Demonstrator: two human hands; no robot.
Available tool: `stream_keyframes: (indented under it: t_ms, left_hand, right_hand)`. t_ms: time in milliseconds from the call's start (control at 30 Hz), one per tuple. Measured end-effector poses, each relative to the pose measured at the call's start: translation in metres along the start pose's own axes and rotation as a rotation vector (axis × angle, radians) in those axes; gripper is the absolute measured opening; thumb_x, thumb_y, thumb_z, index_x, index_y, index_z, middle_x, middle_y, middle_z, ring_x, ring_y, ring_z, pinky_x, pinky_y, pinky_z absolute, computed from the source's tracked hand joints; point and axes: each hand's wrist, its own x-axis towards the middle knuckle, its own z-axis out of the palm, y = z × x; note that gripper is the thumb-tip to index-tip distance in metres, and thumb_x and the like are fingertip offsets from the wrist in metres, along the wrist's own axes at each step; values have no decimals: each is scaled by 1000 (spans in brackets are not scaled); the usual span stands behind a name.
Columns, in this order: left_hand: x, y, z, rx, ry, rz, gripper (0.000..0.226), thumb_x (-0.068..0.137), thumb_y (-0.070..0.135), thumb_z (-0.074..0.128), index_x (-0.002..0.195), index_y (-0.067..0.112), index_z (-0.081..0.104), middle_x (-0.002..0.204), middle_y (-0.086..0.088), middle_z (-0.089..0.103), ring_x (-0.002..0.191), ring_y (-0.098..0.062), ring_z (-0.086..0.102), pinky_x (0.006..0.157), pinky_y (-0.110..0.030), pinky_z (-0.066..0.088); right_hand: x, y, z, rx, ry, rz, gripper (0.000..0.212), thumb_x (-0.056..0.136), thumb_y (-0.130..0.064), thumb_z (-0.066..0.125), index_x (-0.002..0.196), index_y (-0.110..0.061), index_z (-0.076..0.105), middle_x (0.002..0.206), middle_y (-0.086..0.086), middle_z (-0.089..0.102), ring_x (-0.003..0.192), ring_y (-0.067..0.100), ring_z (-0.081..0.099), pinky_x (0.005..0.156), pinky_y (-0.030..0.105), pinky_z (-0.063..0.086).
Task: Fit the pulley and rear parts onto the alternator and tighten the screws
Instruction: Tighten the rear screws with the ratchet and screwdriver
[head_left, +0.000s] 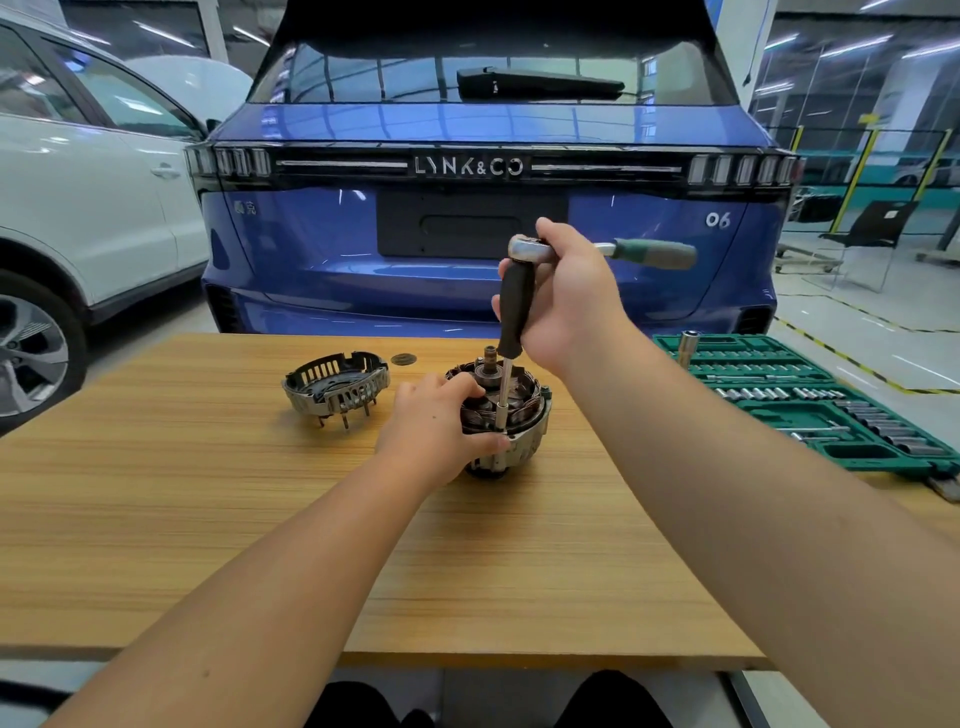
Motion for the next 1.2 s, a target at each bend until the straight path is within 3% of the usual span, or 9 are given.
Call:
stream_keyframes:
  t_ms: [233, 367, 467, 667, 800, 933, 1033, 1133, 1200]
  left_hand:
    - [-1, 0, -1, -10, 2, 11, 70, 75, 68, 72, 135, 41, 47, 127, 8, 48, 124, -21, 33, 82, -35, 34]
    - [-4, 0, -1, -42, 25, 22, 68, 75, 67, 73, 132, 40, 49, 118, 9, 46, 120, -20, 34, 82, -35, 35]
    - [-4, 0, -1, -36, 19, 29, 68, 75, 67, 73, 133, 39, 49, 118, 9, 47, 119, -20, 34, 83, -34, 34]
    - [-4, 0, 1, -13, 28, 29, 68, 76, 68, 71, 134, 40, 48, 125, 8, 49, 122, -20, 35, 83, -34, 34]
    - [-4, 0, 0, -5, 26, 35, 69, 77, 68, 70, 135, 39, 48, 125, 8, 49, 120, -19, 35, 83, -33, 36]
    - [-5, 1, -1, -10, 12, 36, 69, 78, 67, 70, 136, 39, 47, 127, 8, 48, 121, -19, 35, 83, -33, 35]
    - [-5, 1, -2, -7, 2, 36, 70, 78, 66, 70, 138, 38, 46, 129, 7, 48, 123, -20, 35, 86, -35, 37]
    - [-5, 1, -1, -3, 11, 34, 69, 78, 66, 70, 136, 38, 47, 129, 7, 49, 123, -20, 35, 85, -33, 35]
    - [-5, 1, 0, -5, 19, 29, 69, 77, 67, 71, 136, 39, 47, 129, 7, 49, 122, -20, 35, 84, -33, 34]
  right_hand:
    - [-7, 17, -5, -811, -145, -774, 19, 103, -27, 51, 112, -28, 68, 111, -15, 67, 104, -7, 60, 92, 14, 47]
    - [-2, 23, -6, -1348, -111, -1275, 20, 97, -11, 58, 108, -6, 74, 117, 7, 70, 106, 28, 60, 85, 37, 50]
    - [0, 15, -2, -1741, -61, -1371, 22, 98, -17, 53, 109, -8, 69, 100, 7, 68, 90, 32, 59, 65, 39, 44]
    - [-3, 1, 2, -1996, -56, -1117, 55, 105, -55, 24, 139, -21, 49, 108, 0, 58, 99, 25, 54, 72, 35, 32]
    - [-7, -13, 11, -2080, -73, -1030, 44, 108, -49, 24, 96, -21, 56, 84, -7, 48, 80, 21, 48, 65, 33, 30]
    - [-10, -34, 37, -2086, -107, -585, 35, 103, -32, 36, 72, -20, 46, 71, 1, 52, 58, 20, 45, 51, 30, 30]
    - [-19, -45, 48, -1748, -211, -231, 21, 98, -17, 48, 78, -13, 54, 72, 2, 63, 57, 15, 57, 48, 24, 46]
    - [-26, -36, 48, -1169, -133, 69, 8, 98, -14, 51, 93, -9, 55, 82, 8, 77, 75, 19, 74, 74, 32, 56]
    - [-24, -27, 46, -832, -23, 142, 11, 104, -18, 46, 103, -7, 49, 95, 13, 78, 77, 22, 75, 54, 23, 53]
